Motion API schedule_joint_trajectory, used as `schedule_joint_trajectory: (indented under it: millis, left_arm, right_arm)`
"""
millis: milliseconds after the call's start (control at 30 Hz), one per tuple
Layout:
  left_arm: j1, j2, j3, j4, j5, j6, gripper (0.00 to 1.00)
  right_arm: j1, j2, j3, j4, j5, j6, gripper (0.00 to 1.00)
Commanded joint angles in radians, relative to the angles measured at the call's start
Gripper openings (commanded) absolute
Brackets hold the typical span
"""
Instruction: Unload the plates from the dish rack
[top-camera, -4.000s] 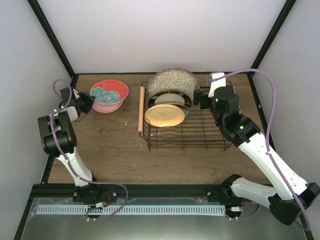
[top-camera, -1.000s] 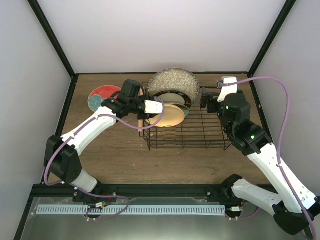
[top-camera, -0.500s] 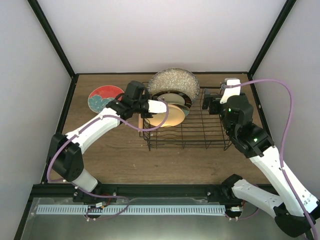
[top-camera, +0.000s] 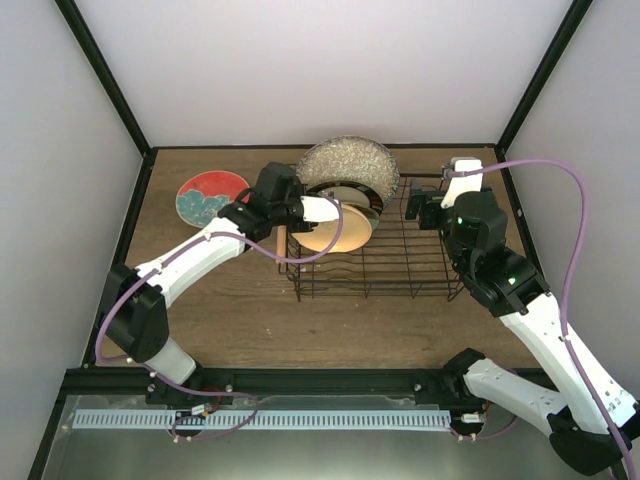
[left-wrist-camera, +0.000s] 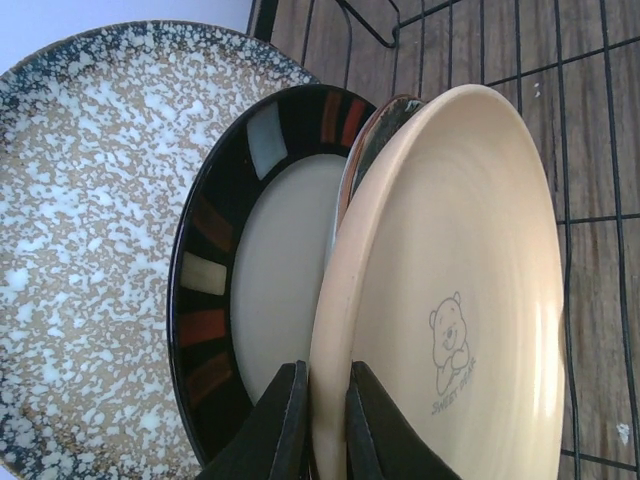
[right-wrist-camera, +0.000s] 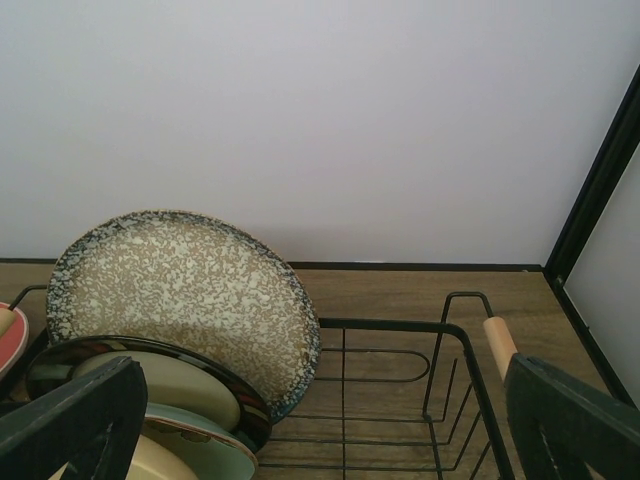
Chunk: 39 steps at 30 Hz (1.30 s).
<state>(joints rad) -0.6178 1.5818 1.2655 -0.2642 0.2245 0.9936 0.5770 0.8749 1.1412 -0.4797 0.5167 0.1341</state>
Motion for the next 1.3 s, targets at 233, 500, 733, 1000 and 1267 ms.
schedule_joint_trajectory:
  millis: [233,500,733,1000,1267]
  left_arm:
    - [-0.047,-0.040,-0.008,0.087,-0.075,-0.040,0.04]
    - [-0.066,-0.060,0.010,0.100,-0.076,-0.042,0.04]
    - [-0.066,-0.062,0.040,0.114,-0.083,-0.060,0.04]
    - [-0.066,-0.081,0.053,0.220,-0.145,-0.094,0.04]
    - [-0.036,-0.098,0.171,0.313,-0.169,-0.229,0.04]
  right_arm:
    - [-0.007,-0.017,-0.021,0.006,0.019,0.024,1.00]
    - [-0.007,-0.024,-0.031,0.005,0.018,0.033,1.00]
    - [-0.008,-0.035,-0.038,0.003,0.018,0.043,1.00]
    - [-0.008,-0.039,-0.041,0.001,0.016,0.050,1.00]
    - [-0.007,-0.037,-0.044,0.002,0.004,0.055,1.00]
